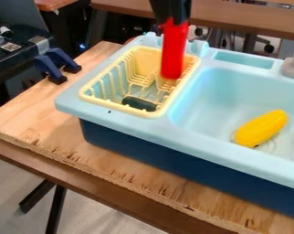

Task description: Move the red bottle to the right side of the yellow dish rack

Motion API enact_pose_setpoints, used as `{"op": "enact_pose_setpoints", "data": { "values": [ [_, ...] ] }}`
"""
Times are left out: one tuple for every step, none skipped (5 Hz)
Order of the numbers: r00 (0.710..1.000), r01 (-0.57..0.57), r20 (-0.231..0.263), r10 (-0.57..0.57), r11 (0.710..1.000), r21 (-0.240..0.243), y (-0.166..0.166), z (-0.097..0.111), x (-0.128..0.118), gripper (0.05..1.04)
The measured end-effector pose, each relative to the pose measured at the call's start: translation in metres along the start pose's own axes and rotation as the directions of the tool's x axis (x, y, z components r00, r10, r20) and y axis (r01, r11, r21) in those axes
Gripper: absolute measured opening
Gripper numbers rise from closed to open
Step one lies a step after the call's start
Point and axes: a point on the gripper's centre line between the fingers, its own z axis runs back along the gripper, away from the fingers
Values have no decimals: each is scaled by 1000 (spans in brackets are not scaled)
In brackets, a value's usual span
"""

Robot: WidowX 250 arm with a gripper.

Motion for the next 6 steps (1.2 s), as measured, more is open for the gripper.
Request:
{"op": "enact_pose_setpoints", "data": {
  "values": [
    [1000,-21,-20,21,1000,-2,5,-16,0,246],
    [1000,-27,-5,27,1000,0,13,-19,2,90],
    [999,-49,7,49,999,-20,17,-20,4,71],
    [997,-71,2,71,997,-23,21,-16,-4,71],
    [999,-51,2,51,999,17,18,14,-24,70],
    [990,-30,-134,41,996,83,7,43,-51,70]
  ]
}}
